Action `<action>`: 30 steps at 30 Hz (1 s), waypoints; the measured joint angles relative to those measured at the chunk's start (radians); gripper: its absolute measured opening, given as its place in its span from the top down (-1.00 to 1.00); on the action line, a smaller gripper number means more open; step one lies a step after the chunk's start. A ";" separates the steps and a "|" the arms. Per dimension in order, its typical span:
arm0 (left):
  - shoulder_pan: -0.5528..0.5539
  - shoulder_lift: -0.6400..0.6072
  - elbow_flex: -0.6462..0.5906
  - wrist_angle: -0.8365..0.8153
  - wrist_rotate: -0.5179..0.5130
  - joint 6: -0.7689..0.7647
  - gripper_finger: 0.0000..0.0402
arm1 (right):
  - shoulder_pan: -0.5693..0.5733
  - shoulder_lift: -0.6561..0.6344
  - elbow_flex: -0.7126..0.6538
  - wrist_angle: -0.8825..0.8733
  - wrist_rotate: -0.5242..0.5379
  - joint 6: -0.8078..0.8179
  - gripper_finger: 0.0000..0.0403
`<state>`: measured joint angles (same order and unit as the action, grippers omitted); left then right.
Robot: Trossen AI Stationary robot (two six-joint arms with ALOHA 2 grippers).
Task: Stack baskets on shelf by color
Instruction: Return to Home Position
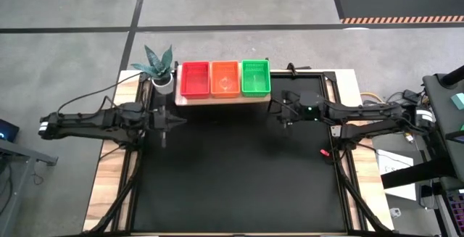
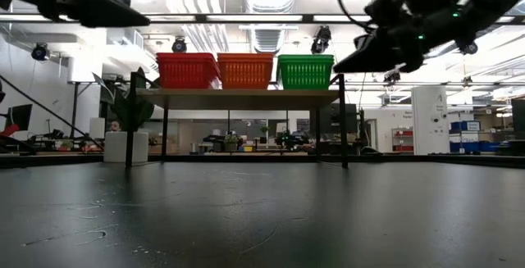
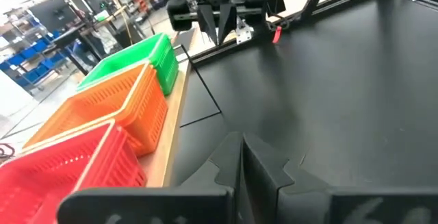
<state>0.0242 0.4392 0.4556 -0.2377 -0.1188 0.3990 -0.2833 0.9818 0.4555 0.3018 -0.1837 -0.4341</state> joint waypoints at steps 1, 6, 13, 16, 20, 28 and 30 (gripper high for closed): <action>0.000 -0.015 -0.017 0.001 0.000 0.000 1.00 | 0.001 -0.022 -0.016 0.001 0.000 0.009 0.96; 0.000 -0.134 -0.088 0.004 0.002 -0.002 1.00 | 0.001 -0.141 -0.096 0.002 0.000 0.028 0.96; 0.000 -0.284 -0.162 0.029 0.004 -0.051 1.00 | 0.001 -0.363 -0.220 -0.005 0.025 0.100 0.96; 0.000 -0.337 -0.193 0.027 0.004 -0.053 1.00 | 0.001 -0.460 -0.269 -0.017 0.069 0.121 0.96; 0.000 -0.397 -0.220 0.032 0.004 -0.057 1.00 | 0.001 -0.574 -0.307 -0.073 0.101 0.131 0.96; 0.000 -0.409 -0.262 0.056 0.004 -0.084 1.00 | 0.001 -0.768 -0.307 -0.268 0.132 0.147 0.96; 0.000 -0.411 -0.275 0.063 0.016 -0.106 1.00 | 0.001 -0.807 -0.306 -0.299 0.132 0.146 0.96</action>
<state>0.0242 0.0285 0.1810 -0.1746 -0.1028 0.2931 -0.2821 0.1748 0.1493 0.0026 -0.0517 -0.2878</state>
